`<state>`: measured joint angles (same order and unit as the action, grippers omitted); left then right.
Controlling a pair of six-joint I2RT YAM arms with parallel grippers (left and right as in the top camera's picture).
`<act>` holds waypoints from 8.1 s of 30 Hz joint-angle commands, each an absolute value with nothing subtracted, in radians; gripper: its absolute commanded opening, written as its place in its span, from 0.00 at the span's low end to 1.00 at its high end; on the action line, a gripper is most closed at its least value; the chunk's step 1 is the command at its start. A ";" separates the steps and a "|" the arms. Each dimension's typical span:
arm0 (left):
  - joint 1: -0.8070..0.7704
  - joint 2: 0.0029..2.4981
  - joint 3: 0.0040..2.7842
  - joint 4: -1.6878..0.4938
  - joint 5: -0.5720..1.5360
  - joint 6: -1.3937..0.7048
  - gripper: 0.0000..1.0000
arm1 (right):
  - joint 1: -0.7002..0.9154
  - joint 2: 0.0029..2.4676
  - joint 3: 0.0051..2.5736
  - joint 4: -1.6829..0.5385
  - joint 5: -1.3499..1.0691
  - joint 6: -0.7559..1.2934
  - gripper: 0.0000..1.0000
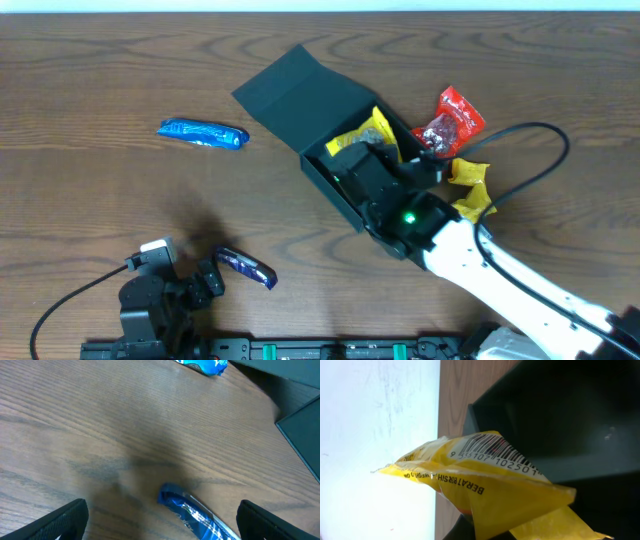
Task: Pack container
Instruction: 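Lift the yellow bag and swing it over the black box, then lower the yellow bag into the box and release it, then push the yellow bag flat inside the box with the right gripper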
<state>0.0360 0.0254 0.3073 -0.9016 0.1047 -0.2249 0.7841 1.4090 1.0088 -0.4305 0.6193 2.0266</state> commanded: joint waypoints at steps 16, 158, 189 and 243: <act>0.039 0.024 0.293 -0.964 0.102 -0.217 0.95 | 0.714 1.519 1.013 -0.371 0.658 2.051 0.22; 0.039 0.024 0.293 -0.964 0.102 -0.217 0.96 | 0.417 1.756 1.339 -0.637 -0.139 -0.911 0.02; 0.039 0.024 0.293 -0.964 0.102 -0.217 0.95 | 0.502 1.638 1.339 -0.593 0.195 -0.260 0.02; 0.039 0.024 0.293 -0.964 0.102 -0.217 0.96 | 0.512 1.526 1.031 -0.426 0.163 -0.035 0.02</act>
